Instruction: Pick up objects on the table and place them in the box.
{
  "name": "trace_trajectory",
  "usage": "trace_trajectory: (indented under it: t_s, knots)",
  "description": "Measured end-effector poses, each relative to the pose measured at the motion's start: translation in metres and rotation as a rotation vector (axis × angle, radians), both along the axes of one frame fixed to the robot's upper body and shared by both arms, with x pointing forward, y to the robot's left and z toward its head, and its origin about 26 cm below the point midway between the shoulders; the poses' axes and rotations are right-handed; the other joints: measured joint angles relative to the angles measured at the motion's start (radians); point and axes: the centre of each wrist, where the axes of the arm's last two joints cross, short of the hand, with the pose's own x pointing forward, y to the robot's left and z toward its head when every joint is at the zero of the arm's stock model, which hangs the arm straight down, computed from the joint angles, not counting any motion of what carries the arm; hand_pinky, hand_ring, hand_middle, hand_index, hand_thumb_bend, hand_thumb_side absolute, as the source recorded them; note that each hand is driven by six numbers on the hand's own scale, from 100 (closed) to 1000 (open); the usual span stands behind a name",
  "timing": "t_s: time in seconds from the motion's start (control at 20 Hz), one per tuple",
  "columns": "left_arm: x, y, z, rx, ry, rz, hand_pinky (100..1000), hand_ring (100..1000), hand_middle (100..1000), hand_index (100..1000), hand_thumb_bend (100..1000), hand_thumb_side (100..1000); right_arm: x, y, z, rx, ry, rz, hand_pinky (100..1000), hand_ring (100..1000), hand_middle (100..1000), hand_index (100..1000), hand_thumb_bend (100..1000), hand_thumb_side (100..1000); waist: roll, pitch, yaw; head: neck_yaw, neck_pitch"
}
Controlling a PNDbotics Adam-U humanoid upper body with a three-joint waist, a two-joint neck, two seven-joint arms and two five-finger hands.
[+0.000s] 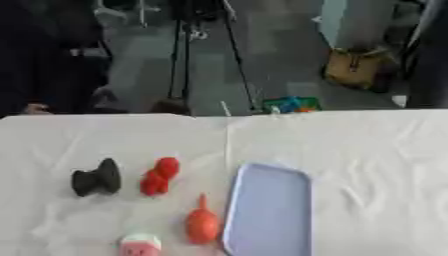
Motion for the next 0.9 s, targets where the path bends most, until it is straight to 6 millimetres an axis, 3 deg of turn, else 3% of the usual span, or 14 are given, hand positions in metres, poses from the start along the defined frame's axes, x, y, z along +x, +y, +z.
trace_trajectory:
  t_s: [0.2,0.4,0.45,0.6,0.65,0.7,0.75,0.9]
  knots:
    - [0.001,0.0,0.004,0.027,-0.018,-0.003,607,899,873,886,132,1000,0.001,0.001,0.0,0.003,-0.005,-0.006,658,736,685,851,100,631,-0.001,0.0,0.0,0.002,-0.006]
    - [-0.001,0.006,0.008,0.077,-0.035,0.044,696,960,894,893,115,1000,0.001,0.002,0.0,0.009,-0.007,-0.008,657,734,681,845,100,632,-0.005,-0.006,0.001,0.001,-0.005]
    - [-0.001,0.008,0.01,0.096,-0.043,0.068,835,1000,926,923,100,1000,0.001,0.002,0.0,0.009,-0.006,-0.008,657,734,681,846,100,624,-0.006,-0.01,0.002,0.001,-0.005]
    - [-0.005,0.02,0.016,0.207,-0.06,0.179,855,1000,932,930,100,1000,0.001,0.002,0.0,0.012,-0.001,-0.008,657,734,681,846,100,623,-0.005,-0.02,0.009,0.001,0.006]
    - [-0.006,0.023,0.018,0.247,-0.064,0.215,938,1000,954,961,100,1000,0.001,0.002,-0.001,0.013,0.0,-0.009,657,733,681,846,100,625,-0.005,-0.021,0.009,0.001,0.012]
    - [-0.008,0.026,0.02,0.298,-0.065,0.255,938,1000,954,961,100,1000,0.001,0.002,-0.001,0.013,0.004,-0.01,657,733,681,846,100,625,-0.005,-0.023,0.01,0.002,0.019]
    - [-0.009,0.03,0.022,0.355,-0.064,0.295,1000,1000,985,1000,100,991,0.0,0.001,-0.002,0.013,0.009,-0.012,658,734,681,847,100,624,-0.005,-0.025,0.012,0.006,0.024]
    - [-0.014,0.039,0.028,0.571,-0.057,0.414,1000,1000,1000,1000,127,978,-0.001,0.001,-0.004,0.011,0.019,-0.017,658,734,681,847,100,624,-0.003,-0.03,0.013,0.024,0.032]
